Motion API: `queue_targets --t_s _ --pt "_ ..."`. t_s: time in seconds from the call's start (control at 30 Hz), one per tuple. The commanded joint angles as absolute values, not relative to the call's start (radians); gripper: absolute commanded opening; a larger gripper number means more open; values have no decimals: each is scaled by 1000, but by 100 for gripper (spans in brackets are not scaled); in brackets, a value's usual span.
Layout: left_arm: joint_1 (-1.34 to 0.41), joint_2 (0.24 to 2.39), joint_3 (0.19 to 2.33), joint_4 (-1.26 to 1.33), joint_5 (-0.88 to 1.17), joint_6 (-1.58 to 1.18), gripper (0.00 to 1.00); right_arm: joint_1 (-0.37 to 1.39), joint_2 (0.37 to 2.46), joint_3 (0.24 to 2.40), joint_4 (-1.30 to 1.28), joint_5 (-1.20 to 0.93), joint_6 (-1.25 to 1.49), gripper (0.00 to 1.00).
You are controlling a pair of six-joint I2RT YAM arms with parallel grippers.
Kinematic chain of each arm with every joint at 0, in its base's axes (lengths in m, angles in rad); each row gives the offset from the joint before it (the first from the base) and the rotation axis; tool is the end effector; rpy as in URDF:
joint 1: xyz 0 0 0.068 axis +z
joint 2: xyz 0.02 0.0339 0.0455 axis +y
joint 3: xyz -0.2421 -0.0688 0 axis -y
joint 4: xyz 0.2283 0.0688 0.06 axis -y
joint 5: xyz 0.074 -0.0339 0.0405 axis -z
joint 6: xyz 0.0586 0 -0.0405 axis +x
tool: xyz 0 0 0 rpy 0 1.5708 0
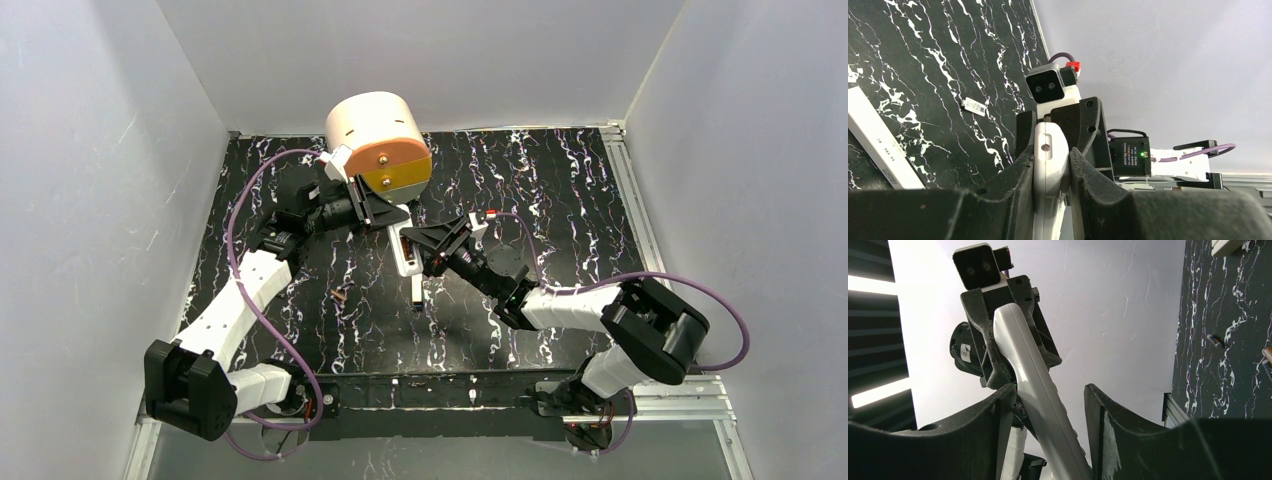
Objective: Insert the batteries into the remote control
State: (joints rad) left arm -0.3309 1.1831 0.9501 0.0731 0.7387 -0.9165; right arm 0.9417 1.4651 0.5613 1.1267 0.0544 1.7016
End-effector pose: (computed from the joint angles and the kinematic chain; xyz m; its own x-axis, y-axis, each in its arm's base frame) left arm 0.2523 -0.1284 0.3246 -0.7811 -0.3520 -0.5158 0.4093 0.3352 -0.8486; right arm 0.1862 0.2505 0.2413 -0.7865 0.6017 0.1391 -0.0277 -0.2594 0.9654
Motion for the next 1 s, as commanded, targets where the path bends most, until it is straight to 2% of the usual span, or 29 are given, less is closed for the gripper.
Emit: queue_targets --t_s 0.0,0.2,0.33,0.6,0.63,0.73,0.8,0.87,0.97 --pt "-328 1154 942 81 759 -902 0 939 1477 593 1252 25 1733 58" --pt "-328 1155 943 81 753 -933 0 938 1477 586 1255 16 1724 51" --pt "-328 1166 949 67 755 -951 0 937 1488 593 1259 -17 1720 42" --pt "-328 1171 958 58 758 -985 0 936 1471 593 1231 -20 1670 39" --pt "-327 1173 961 57 759 -990 0 935 1466 589 1234 -14 1666 43" --pt "-327 1179 963 58 765 -996 0 928 1453 575 1246 -4 1657 69" --pt "-328 1180 962 57 763 -994 0 922 1443 571 1248 -4 1651 80" --pt "-328 1183 961 55 762 -990 0 915 1434 563 1253 -4 1641 83" --pt "-327 1187 961 58 762 -990 0 904 1412 544 1256 -8 1620 81"
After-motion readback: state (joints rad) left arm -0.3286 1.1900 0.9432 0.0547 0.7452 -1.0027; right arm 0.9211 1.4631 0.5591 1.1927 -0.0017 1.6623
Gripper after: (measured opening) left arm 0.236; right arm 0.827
